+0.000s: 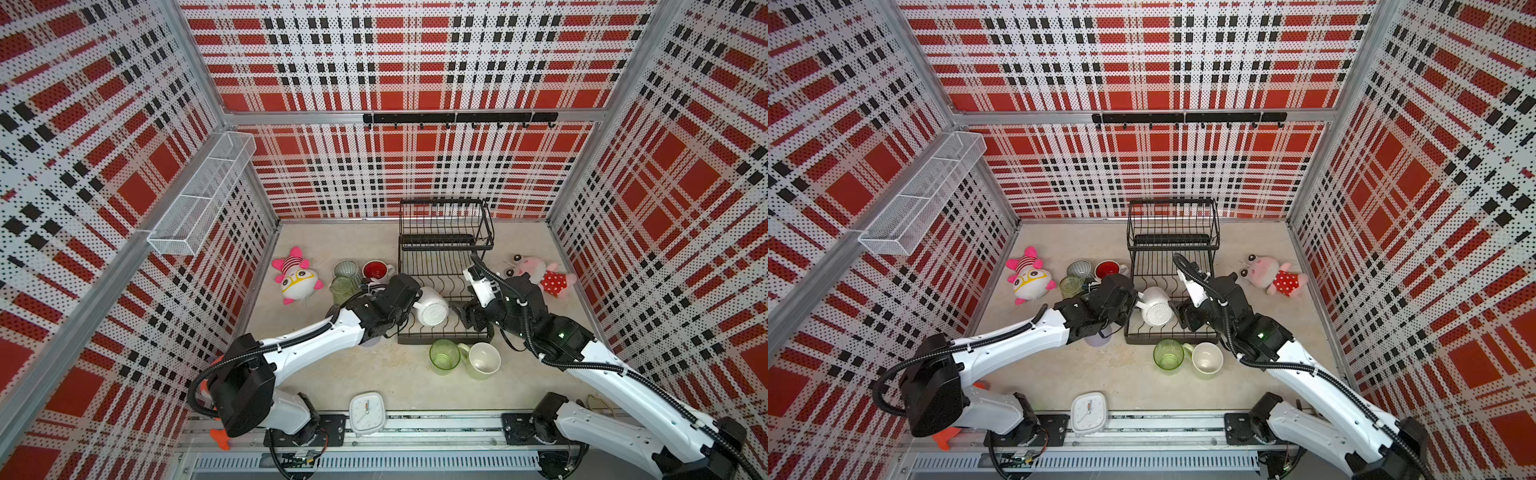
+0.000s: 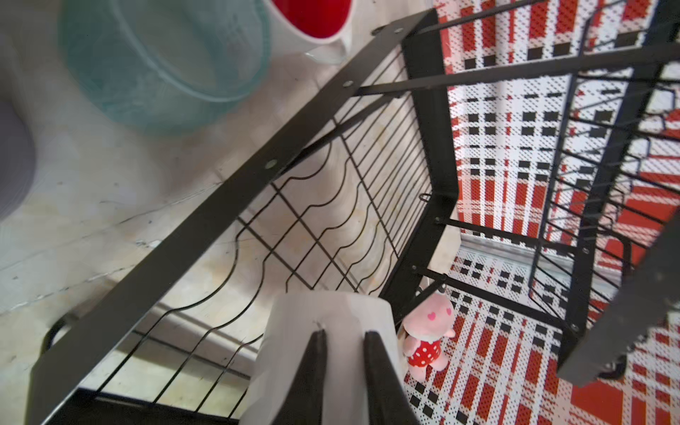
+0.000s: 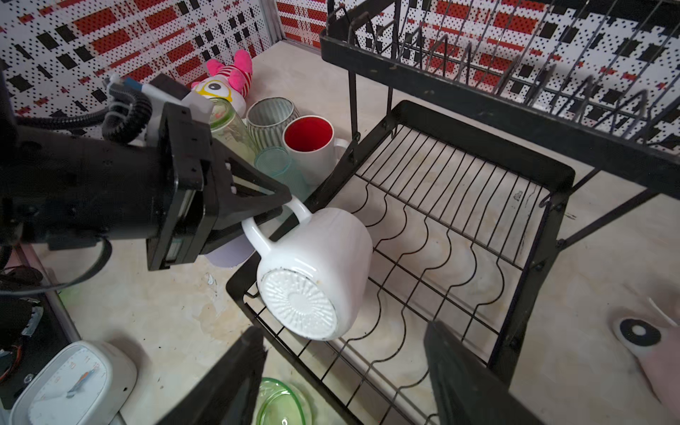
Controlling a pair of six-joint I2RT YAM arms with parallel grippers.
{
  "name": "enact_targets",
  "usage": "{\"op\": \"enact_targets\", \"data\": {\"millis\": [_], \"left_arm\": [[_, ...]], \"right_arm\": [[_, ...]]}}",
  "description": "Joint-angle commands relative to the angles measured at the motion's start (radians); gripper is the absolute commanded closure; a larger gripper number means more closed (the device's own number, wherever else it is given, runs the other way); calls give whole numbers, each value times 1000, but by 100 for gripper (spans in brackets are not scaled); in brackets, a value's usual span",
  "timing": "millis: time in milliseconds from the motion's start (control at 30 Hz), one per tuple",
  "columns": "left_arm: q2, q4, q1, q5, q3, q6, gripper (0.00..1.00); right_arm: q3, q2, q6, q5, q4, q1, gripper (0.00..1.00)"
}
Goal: Load cups into a dish rack
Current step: Place the cup upside down at the dish rack.
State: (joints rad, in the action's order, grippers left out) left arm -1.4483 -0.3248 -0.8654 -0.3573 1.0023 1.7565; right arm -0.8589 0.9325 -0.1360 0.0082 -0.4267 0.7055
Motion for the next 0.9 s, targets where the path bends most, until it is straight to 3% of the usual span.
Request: {"op": "enact_targets", "data": {"millis": [0, 500, 633, 867], "left_arm": [[-16, 13, -21, -56, 73, 103, 100], [-103, 27, -24, -11, 62, 164, 100], [-109, 28, -14, 1, 53, 194, 100], [-111, 34, 3, 45, 12, 273, 100]], "right_arm": [[12, -4, -40, -1, -33, 3, 28], [101, 50, 12, -71, 54, 3, 26], [55, 112, -19, -33, -16, -16, 19], [-12, 199, -119, -266, -104, -134, 18]]}}
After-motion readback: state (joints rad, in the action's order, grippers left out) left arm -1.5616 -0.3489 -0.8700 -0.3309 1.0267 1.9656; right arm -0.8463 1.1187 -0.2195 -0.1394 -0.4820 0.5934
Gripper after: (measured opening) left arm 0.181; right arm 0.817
